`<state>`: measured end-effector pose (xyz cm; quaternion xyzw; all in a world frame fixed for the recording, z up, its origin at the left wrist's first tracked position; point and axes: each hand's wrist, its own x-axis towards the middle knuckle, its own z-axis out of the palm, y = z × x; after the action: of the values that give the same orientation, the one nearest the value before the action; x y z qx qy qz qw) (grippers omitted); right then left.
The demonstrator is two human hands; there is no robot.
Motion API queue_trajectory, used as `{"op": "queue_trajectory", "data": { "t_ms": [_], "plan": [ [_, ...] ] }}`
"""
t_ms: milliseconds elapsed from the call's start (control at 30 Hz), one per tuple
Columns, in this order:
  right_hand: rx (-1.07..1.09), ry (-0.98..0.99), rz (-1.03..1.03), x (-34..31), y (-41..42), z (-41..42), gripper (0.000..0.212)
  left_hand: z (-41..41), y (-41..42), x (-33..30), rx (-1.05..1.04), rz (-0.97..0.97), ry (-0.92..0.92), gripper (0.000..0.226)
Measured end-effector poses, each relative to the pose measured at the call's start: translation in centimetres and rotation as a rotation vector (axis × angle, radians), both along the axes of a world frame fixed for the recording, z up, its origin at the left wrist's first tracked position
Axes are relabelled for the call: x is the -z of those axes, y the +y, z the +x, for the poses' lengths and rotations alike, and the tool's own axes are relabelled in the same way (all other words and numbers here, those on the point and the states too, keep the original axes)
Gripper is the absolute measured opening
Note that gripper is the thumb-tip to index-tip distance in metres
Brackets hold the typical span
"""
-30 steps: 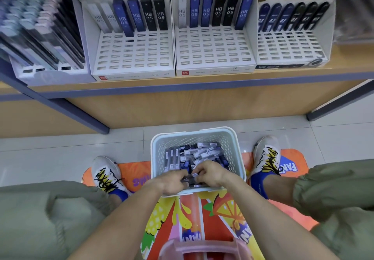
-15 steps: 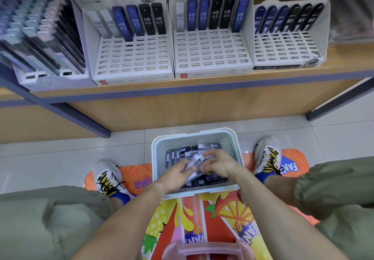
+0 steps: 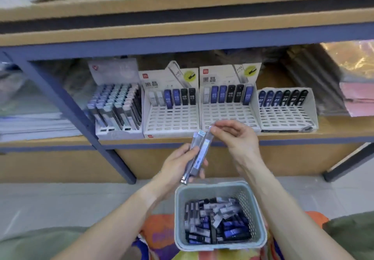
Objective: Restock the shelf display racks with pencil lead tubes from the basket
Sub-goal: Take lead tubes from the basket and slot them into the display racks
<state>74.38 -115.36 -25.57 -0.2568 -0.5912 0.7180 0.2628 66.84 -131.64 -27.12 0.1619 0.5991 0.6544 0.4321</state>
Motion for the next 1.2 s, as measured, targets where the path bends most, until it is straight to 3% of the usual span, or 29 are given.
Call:
{"op": "queue_trajectory", "data": {
  "t_ms": [200, 367, 633, 867, 1200],
  "plan": [
    [-0.155, 0.219, 0.091, -8.0, -4.4, -4.7, 0.031, -4.1, -3.8, -7.3, -0.141, 0.053, 0.212, 0.02],
    [-0.249, 0.239, 0.153, -10.1, -7.6, -8.6, 0.042, -7.4, -7.0, -10.5, -0.204, 0.088, 0.298, 0.022],
    [-0.212, 0.161, 0.219, -7.3, -11.6, -12.9, 0.032, -9.5, -10.6, -8.0, -0.422, -0.04, 0.108, 0.027],
    [-0.215, 0.169, 0.399, -7.2, -14.7, -17.2, 0.022, -13.2, -14.1, -7.1, -0.766, -0.24, 0.18, 0.02],
    [-0.282, 0.121, 0.637, -6.3, -16.7, -22.4, 0.022, -14.7, -17.2, -5.6, -0.83, -0.431, 0.216, 0.014]
  ]
}}
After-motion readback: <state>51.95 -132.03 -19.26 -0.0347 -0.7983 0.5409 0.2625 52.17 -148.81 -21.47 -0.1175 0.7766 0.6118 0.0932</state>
